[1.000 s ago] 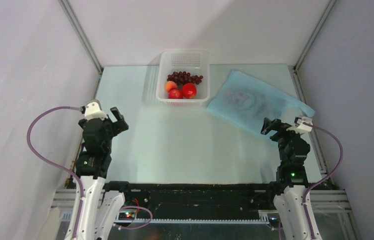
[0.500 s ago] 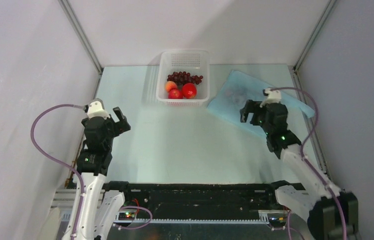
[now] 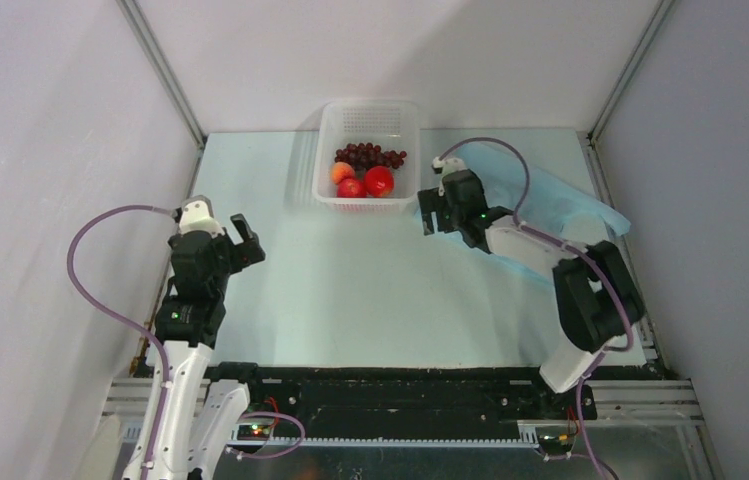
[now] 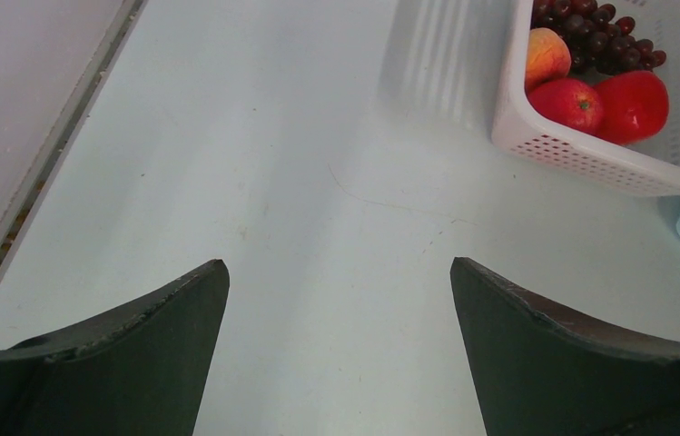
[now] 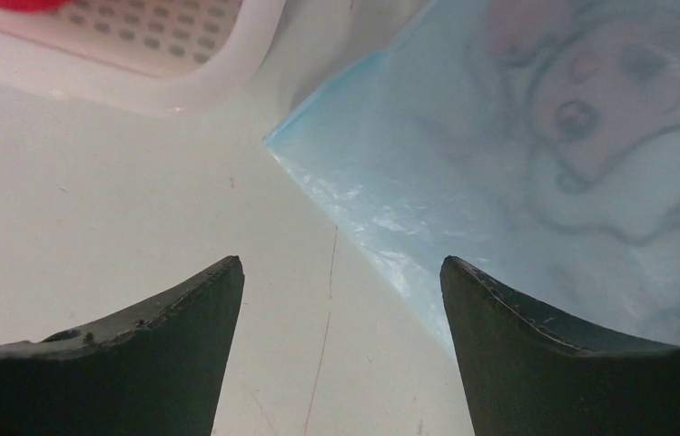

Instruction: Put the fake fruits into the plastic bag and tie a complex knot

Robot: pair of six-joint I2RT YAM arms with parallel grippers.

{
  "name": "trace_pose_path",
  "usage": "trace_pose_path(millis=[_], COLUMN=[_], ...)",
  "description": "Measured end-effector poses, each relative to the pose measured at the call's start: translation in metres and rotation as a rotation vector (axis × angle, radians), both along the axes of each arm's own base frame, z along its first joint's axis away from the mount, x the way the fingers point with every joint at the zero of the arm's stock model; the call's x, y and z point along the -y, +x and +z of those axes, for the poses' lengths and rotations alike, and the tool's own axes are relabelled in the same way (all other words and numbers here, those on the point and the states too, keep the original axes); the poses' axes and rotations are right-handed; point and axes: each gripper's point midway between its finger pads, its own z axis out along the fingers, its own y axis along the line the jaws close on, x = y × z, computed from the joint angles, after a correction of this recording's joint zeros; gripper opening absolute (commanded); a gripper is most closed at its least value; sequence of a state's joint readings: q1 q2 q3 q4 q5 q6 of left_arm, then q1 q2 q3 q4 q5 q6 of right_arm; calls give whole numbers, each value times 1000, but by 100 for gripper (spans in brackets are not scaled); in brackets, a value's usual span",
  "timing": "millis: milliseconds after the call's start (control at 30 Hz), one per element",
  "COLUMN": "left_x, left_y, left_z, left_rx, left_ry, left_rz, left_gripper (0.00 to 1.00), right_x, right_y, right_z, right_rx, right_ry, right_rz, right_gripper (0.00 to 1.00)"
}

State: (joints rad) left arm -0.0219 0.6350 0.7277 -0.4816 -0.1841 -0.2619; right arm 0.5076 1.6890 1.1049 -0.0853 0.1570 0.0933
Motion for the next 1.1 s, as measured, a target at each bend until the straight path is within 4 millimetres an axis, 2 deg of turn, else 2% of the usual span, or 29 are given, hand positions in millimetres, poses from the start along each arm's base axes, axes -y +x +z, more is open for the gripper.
trace_pose_path(millis=[133,233,500,600,867,933,1100], left_x=[3,6,8,8,11,11,11], left_y=[1,2,3,3,3,3,3], left_z=[-2,-5,-6,-6,-6,-6,-6], left_rx=[-10,-20,-22,-22,-22,-22,-22], left_ry=[-7,-12,-16,-16,-23,-23,-23], left_rz=[-17,-30,-39,-40,-56,-58,-58], left_gripper=[99,99,99,99,99,99,99], right_x=[-1,2,9,10,20,23,27], right_y=[-2,-2,3,4,10,12,15], right_z=[-34,-46,-59,-64,-76,-78,-78], right_rx=[-59,-79,-79,-81,-101,-108,-109], right_ry=[-59,-85,-140,-147,-137,-130,-116], right_rz=[10,10,5,3,-37,-47,-77], right_gripper=[72,70,69,61,49,44,14])
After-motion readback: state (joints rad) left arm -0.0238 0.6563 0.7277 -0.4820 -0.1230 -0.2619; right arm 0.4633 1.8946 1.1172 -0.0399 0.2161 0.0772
